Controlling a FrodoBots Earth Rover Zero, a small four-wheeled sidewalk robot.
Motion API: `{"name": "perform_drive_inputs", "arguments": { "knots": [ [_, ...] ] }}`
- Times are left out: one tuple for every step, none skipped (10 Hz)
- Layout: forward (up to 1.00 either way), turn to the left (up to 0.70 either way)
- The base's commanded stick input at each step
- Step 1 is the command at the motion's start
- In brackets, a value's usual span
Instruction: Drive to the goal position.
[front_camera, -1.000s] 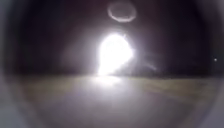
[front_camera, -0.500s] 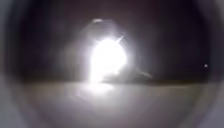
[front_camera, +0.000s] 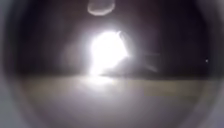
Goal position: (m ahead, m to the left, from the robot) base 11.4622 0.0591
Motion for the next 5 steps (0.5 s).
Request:
{"name": "perform_drive_inputs", "arguments": {
  "knots": [
    [1.00, 0.09],
    [1.00, 0.08],
    [1.00, 0.09],
    [1.00, 0.10],
    [1.00, 0.11]
  ]
}}
